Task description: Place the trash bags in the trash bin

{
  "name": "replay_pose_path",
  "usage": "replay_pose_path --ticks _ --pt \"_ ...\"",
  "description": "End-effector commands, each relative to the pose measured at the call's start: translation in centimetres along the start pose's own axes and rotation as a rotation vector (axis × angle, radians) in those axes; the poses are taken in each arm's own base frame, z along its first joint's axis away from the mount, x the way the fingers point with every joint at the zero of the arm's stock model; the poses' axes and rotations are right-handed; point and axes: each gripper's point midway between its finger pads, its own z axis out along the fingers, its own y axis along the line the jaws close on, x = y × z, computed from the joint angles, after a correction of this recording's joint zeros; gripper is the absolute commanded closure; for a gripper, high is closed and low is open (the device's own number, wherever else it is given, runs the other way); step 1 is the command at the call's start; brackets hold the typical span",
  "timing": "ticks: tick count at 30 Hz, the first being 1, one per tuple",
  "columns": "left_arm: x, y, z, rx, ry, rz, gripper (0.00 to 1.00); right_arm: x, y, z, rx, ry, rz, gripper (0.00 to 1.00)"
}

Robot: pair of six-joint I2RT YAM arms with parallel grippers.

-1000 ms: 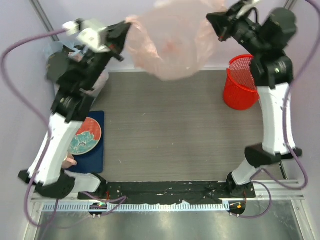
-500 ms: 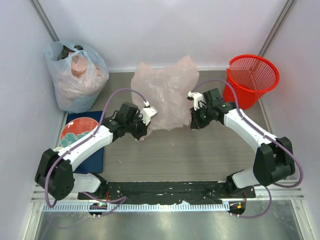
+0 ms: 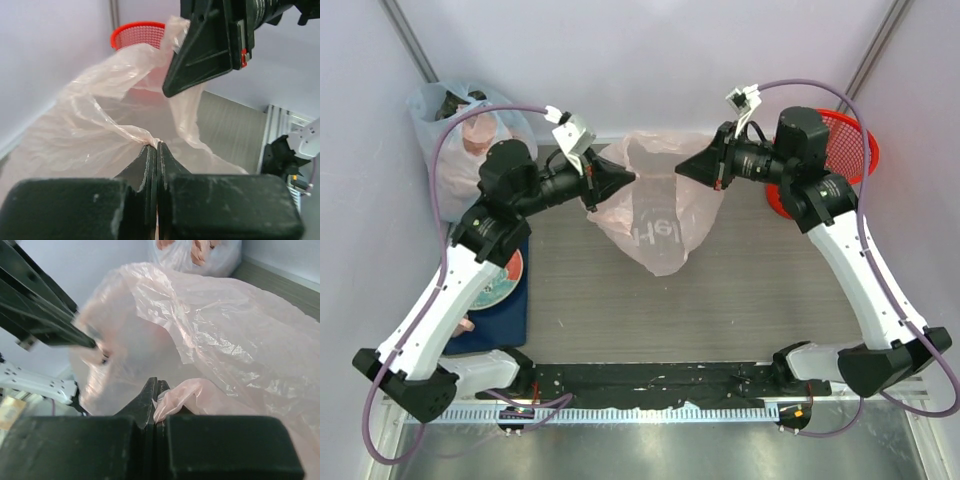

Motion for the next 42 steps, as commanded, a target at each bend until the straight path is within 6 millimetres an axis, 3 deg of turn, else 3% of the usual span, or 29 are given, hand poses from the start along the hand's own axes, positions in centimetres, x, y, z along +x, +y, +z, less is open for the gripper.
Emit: replay_pose_path --ticks 1,4,7,13,14,16,19,24,27,30,36,39,42 --pt "0.7 -1.4 1.6 0.116 -0.013 -0.114 1.0 -2.7 1.6 1.1 -0.09 -0.101 0.143 0.99" --pt "0.3 -1.9 2.0 0.147 -0.039 -0.152 1.0 -2.3 1.8 1.3 -0.118 -0.1 0.159 0.99" --pt "0.1 -1.7 2.4 0.159 -0.064 -0.186 1.0 -1.1 2.2 1.5 -0.152 -0.083 0.169 0.92" --pt "-0.6 0.4 2.8 0.152 -0.103 -0.292 1.0 0.3 3.5 1.6 -0.23 -0.052 0.181 0.6" --pt "-0.8 0.4 2.8 0.162 -0.108 -0.32 1.0 0.5 3.5 1.7 -0.23 -0.049 0.178 0.5" --pt "-1.1 0.8 3.3 0.17 -0.122 -0.362 1.0 0.6 3.7 1.9 -0.238 -0.05 0.162 0.41" --pt "-1.2 0.7 3.6 0.191 -0.125 -0.394 1.0 0.3 4.4 2.3 -0.264 -0.054 0.15 0.34" --pt "-1.2 0.9 3.8 0.181 -0.13 -0.411 1.0 0.8 4.6 3.4 -0.262 -0.038 0.123 0.34" --pt "-1.2 1.2 3.9 0.162 -0.134 -0.438 1.0 1.1 4.6 3.8 -0.249 -0.027 0.074 0.44" --pt "-1.3 1.6 4.1 0.137 -0.132 -0.463 1.0 1.5 5.1 4.1 -0.228 -0.01 -0.007 0.46" --pt "-0.1 2.5 4.2 0.075 -0.098 -0.522 1.0 1.4 5.7 4.6 -0.184 -0.012 -0.104 0.46" --pt "-0.1 2.5 4.3 0.07 -0.097 -0.542 1.0 1.4 5.0 5.0 -0.14 -0.008 -0.102 0.36" --pt "-0.7 2.0 4.3 0.107 -0.115 -0.551 1.0 2.0 3.9 5.8 -0.088 0.006 -0.082 0.36"
